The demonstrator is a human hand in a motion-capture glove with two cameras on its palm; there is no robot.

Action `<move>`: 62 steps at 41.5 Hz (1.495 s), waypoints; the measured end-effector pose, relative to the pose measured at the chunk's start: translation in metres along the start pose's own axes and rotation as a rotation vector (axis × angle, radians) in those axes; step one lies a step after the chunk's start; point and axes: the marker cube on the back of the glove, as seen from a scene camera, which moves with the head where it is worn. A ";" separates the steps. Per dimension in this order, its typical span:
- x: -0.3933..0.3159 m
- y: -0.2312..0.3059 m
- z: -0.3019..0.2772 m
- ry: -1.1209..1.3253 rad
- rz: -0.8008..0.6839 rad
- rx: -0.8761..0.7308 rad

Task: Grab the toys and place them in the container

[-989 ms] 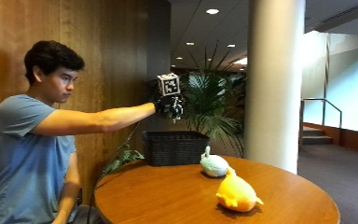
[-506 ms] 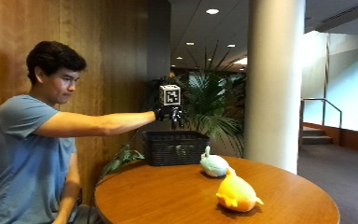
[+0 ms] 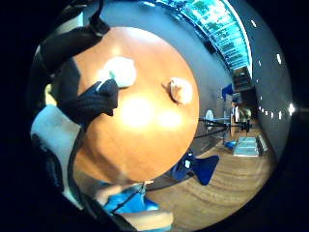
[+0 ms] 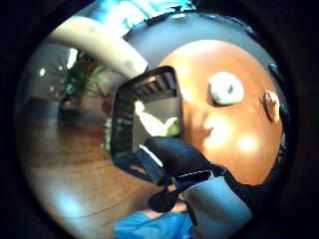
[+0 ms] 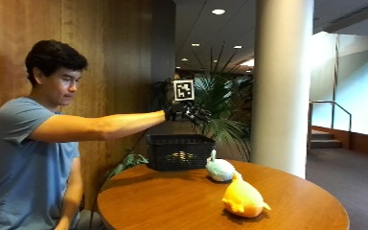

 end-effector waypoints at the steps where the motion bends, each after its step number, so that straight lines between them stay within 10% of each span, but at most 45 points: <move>1: 0.006 0.001 0.001 0.001 -0.071 -0.006; 22: 0.067 -0.059 0.090 0.046 -0.186 -0.097; 33: 0.061 -0.094 0.166 0.082 -0.014 -0.221; 48: 0.044 -0.100 0.232 0.003 -0.210 -0.357; 62: 0.031 -0.091 0.241 -0.082 -0.105 -0.248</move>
